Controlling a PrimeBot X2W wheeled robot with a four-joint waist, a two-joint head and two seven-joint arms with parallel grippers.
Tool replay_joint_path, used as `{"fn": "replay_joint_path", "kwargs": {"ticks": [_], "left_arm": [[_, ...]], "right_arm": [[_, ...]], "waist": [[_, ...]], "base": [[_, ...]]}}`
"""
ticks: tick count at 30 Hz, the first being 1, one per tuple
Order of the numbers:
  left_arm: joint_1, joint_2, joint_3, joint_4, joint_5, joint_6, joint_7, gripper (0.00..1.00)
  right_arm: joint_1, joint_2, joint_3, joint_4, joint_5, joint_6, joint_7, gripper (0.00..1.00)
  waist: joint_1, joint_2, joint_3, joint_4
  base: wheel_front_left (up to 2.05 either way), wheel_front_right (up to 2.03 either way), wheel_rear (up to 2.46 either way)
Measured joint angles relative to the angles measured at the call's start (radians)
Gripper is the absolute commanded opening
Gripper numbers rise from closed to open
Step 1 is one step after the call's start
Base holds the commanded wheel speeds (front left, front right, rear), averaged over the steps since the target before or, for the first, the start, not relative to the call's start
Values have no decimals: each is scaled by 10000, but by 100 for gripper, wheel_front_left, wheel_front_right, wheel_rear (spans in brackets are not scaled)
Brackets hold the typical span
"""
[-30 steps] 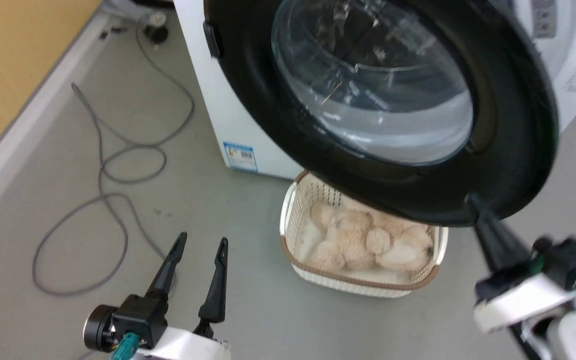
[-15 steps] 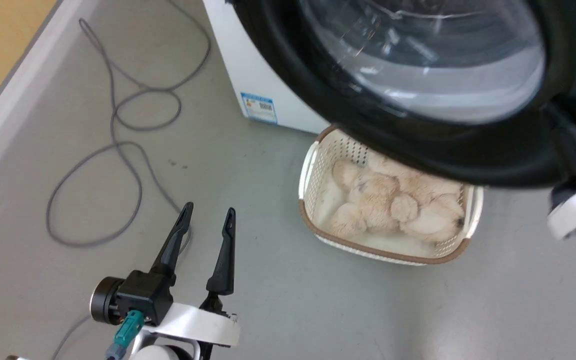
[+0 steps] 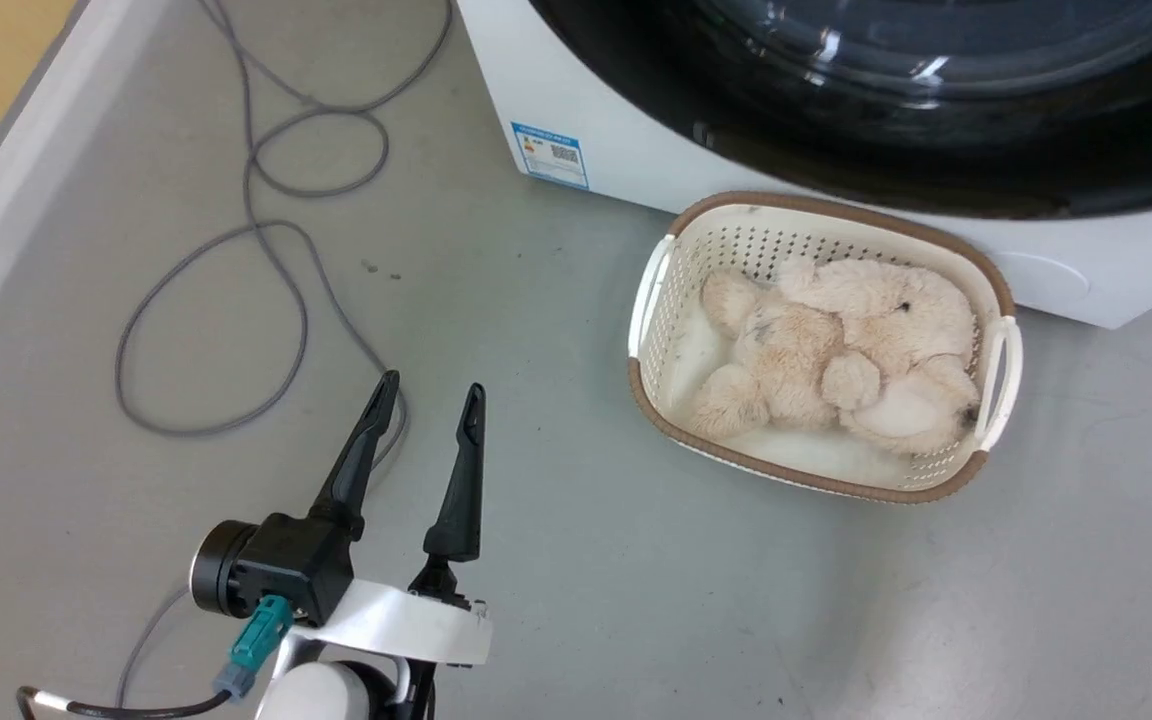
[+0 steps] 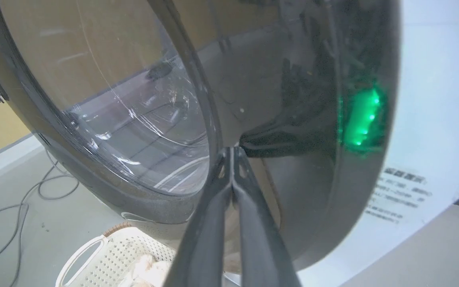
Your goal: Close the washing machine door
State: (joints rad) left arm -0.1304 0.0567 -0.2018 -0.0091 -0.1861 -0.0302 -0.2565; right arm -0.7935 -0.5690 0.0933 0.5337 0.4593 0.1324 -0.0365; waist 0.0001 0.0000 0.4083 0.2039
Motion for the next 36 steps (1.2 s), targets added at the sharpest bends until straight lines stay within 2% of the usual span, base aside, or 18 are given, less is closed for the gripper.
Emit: {"fn": "replay_joint_path", "kwargs": {"ticks": [9,19,24,29,36], "left_arm": [[-20,-33,282,88,165,-155,0,100],[9,-42,479,238,171,-221,0,100],[199,-48,602,416,169,-257,0,100],[461,-52,782,568,173,-257,0,100],[755,-56,1018,667,188,-257,0,100]], "right_arm": [[-765,309,-121,1336,46,107,-113,0],[-452,464,401,1605,186,-6,-1137,0],[872,692,790,1039,531,-8,-1647,0],[2346,905,698,-92,683,-8,-1971,0],[4637,1641,-347,-2232,-44,-10,-2117,0]], "waist": [[0,0,-3,61],[0,0,-814,-241],[-1,0,-1512,-525],[-1,0,-2249,-873],[-2,0,-3051,-1388]], "base": [[0,0,0],[0,0,0],[0,0,0],[0,0,0],[0,0,0]]}}
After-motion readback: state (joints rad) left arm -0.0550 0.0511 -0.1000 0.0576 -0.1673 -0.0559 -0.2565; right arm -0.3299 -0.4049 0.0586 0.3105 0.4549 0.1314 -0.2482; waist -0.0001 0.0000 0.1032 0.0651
